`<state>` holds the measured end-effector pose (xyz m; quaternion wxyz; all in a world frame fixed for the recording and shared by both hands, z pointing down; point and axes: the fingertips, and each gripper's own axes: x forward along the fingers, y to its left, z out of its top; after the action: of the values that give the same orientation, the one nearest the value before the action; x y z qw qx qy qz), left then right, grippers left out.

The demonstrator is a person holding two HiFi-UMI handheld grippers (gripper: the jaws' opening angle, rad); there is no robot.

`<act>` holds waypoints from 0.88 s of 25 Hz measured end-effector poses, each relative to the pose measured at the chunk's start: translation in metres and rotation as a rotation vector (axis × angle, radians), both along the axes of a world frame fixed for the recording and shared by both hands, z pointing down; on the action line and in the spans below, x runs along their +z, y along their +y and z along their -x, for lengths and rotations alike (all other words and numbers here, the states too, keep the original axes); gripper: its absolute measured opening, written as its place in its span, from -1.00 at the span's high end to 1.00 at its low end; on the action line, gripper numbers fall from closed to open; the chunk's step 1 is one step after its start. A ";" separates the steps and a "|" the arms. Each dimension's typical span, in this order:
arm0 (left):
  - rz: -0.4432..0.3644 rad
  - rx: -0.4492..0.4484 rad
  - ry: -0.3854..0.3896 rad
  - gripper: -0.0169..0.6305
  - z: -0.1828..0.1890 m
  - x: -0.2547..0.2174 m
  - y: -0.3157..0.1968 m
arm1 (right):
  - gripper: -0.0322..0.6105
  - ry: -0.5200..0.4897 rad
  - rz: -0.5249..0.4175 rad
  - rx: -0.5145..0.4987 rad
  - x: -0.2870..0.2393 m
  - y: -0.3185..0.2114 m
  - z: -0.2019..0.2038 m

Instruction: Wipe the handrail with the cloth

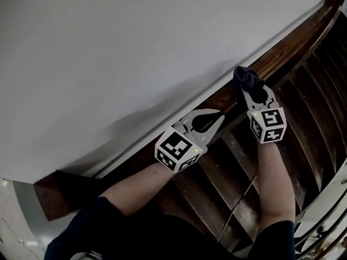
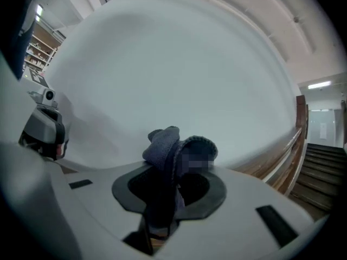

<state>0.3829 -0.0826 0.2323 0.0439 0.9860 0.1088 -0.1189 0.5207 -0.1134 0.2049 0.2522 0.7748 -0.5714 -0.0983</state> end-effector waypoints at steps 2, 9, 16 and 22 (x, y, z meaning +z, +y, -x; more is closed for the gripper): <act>0.002 -0.008 -0.004 0.93 -0.004 0.001 -0.003 | 0.60 -0.003 0.016 0.017 0.004 -0.008 -0.011; 0.050 -0.035 -0.052 0.94 -0.001 0.036 -0.015 | 0.60 -0.012 0.108 0.018 0.050 -0.032 -0.011; 0.102 -0.066 -0.079 0.94 0.028 0.063 -0.018 | 0.60 -0.010 0.145 0.002 0.073 -0.045 0.022; 0.128 -0.105 -0.093 0.94 0.056 0.081 -0.020 | 0.60 -0.036 0.143 -0.045 0.095 -0.046 0.058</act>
<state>0.3265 -0.1025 0.3135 0.1055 0.9900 0.0467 -0.0817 0.4631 -0.1594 0.2998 0.2943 0.7435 -0.5985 -0.0489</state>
